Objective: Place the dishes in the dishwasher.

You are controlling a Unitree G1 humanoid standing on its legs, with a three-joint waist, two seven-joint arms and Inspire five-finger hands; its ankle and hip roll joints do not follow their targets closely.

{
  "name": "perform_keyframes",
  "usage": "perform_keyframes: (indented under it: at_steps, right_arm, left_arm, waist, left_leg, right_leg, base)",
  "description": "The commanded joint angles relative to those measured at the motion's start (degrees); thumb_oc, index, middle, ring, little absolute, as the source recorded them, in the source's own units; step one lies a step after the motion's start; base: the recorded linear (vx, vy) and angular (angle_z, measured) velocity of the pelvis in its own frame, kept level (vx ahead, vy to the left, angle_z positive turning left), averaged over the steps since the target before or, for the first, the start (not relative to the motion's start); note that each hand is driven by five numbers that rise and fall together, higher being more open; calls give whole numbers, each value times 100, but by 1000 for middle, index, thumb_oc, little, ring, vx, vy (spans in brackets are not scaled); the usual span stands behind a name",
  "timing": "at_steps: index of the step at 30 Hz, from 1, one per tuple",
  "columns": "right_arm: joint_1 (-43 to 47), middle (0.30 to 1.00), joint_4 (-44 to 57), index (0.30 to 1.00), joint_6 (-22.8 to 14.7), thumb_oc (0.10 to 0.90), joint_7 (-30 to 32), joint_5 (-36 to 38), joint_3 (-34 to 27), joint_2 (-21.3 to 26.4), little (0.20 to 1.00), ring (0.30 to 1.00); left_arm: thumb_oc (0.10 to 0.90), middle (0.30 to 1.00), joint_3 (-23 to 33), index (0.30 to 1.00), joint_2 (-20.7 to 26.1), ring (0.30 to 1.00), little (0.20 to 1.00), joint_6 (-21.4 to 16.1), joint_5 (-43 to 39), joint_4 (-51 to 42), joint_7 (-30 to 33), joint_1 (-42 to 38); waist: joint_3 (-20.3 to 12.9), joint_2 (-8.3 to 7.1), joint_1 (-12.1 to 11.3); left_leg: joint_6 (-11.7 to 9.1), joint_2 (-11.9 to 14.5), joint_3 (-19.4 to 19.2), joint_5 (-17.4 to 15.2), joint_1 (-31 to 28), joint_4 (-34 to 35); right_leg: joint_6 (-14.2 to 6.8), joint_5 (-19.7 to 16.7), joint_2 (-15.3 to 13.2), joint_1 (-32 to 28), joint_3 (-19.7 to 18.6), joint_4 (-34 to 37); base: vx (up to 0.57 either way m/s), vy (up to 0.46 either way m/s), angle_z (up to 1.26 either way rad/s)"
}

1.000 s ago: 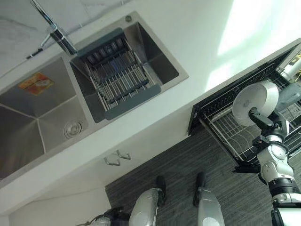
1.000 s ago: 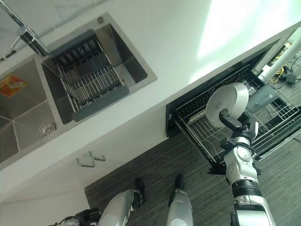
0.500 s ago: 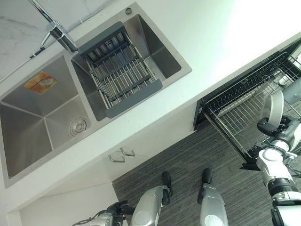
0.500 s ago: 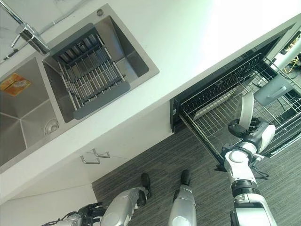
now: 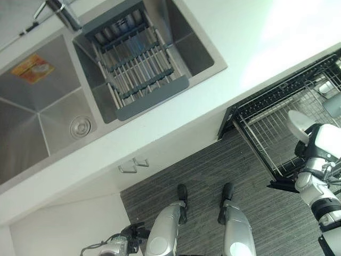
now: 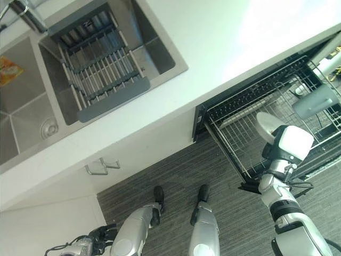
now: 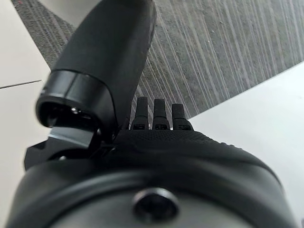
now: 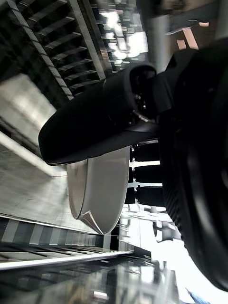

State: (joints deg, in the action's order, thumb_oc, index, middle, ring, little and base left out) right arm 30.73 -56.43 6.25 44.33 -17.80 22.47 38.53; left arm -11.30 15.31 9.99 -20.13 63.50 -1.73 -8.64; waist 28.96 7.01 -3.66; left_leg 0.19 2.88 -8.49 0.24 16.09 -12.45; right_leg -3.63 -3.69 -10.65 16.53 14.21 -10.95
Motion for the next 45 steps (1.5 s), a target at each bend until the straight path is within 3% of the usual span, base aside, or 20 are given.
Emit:
perform_keyframes:
  at_steps: [1,7,13,14,21,24,27,30,34,37,38,40,45]
  right_arm:
    - [523,300,162,300,-46,400,356,60,217,275,300,300]
    - [813,300,126,300,35,400,546,205,418,31,300,300]
    - [1256,300,62,300,-92,400,749,427,370,182,300,300]
    - [1303,900,78,900,-132,800,702,661,342,221,900,900]
    - [1366,900,-71,900,-580,800,24,1703,67,40,900,900]
    - [1324,900,-79,900,-505,800,-358,2258,-33,-52,900,900]
    - [1127,900,-323,900,-301,800,-1359,3074,-273,-257,900,900]
    - [1030,900,-547,900,-166,800,-1768,3140,-437,-349,900,900]
    - [876,900,-741,900,-543,800,-2492,4414,-663,-720,900,900]
    - [550,900,-577,900,-863,800,-2774,4945,-800,-955,900,900]
    - [434,900,-500,900,-942,800,-2887,4956,-838,-1025,900,900]
    - [93,900,-141,900,-759,800,-3011,4830,-855,-1180,900,900]
    - [-391,900,331,900,-550,800,-3405,4513,-770,-1196,900,900]
  left_arm:
    - [800,900,-266,900,543,900,900,98,-113,117,172,256]
    - [800,900,-374,900,470,900,900,198,-355,59,298,124]
    - [800,900,-403,900,471,900,900,240,-494,-21,288,85]
    - [800,900,-415,900,459,900,900,233,-525,-50,282,104]
    - [800,900,-452,900,377,900,900,274,-561,-175,237,171]
    - [800,900,-461,900,375,900,900,303,-551,-228,229,177]
    - [800,900,-441,900,411,900,900,348,-559,-223,229,148]
    - [800,900,-403,900,416,900,900,483,-542,-221,224,150]
    - [800,900,-192,900,311,900,900,420,-313,62,362,178]
    - [800,900,-172,900,229,900,900,439,-301,142,588,155]
    - [800,900,-171,900,211,900,900,492,-333,155,655,143]
    - [800,900,-116,900,172,900,900,665,-357,156,820,136]
    - [800,900,-79,900,216,900,900,904,-317,101,997,174]
  waist:
    - [-285,-65,-95]
    - [-205,53,-151]
    - [-131,265,-209]
    - [-117,317,-216]
    - [-77,489,-233]
    - [-75,498,-223]
    - [-99,426,-207]
    - [-123,410,-199]
    - [-313,39,-289]
    - [-463,-199,-283]
    - [-508,-257,-273]
    - [-620,-398,-225]
    - [-709,-527,-182]
  left_leg:
    - [-193,-35,414,-944,187,-473]
    - [-171,-96,489,-866,379,-473]
    - [-159,-148,585,-761,639,-473]
    - [-165,-162,601,-738,683,-473]
    - [-188,-176,615,-681,785,-473]
    - [-202,-152,593,-699,776,-473]
    - [-238,-127,530,-833,676,-473]
    - [-223,-31,469,-744,642,-473]
    - [-267,95,387,-870,428,-473]
    - [-277,192,314,-923,280,-473]
    - [-278,213,302,-934,226,-473]
    - [-277,269,257,-965,29,-473]
    - [-261,331,279,-962,-223,-473]
  right_leg:
    - [-264,1236,-60,-191,-151,-623]
    - [-253,1184,-63,-22,-133,-623]
    - [-227,1150,-14,188,-87,-623]
    - [-222,1145,-12,224,-70,-623]
    - [-167,1142,13,303,-29,-623]
    - [-165,1159,10,291,-18,-623]
    - [-207,1294,-13,205,-49,-623]
    - [-165,1156,-10,179,52,-623]
    - [-201,1201,11,-54,66,-623]
    - [-222,1216,29,-201,59,-623]
    - [-220,1221,43,-259,56,-623]
    - [-209,1249,85,-475,51,-623]
    - [-182,1293,158,-797,84,-623]
  base:
    - [-29,-49,8]
    - [-12,-17,5]
    - [-23,18,4]
    - [-13,40,6]
    - [-15,51,4]
    - [1,11,1]
    - [76,-12,4]
    - [-53,-19,8]
    - [53,-121,7]
    - [68,-110,-6]
    - [142,-143,-7]
    - [145,-94,-5]
    - [91,-68,-3]
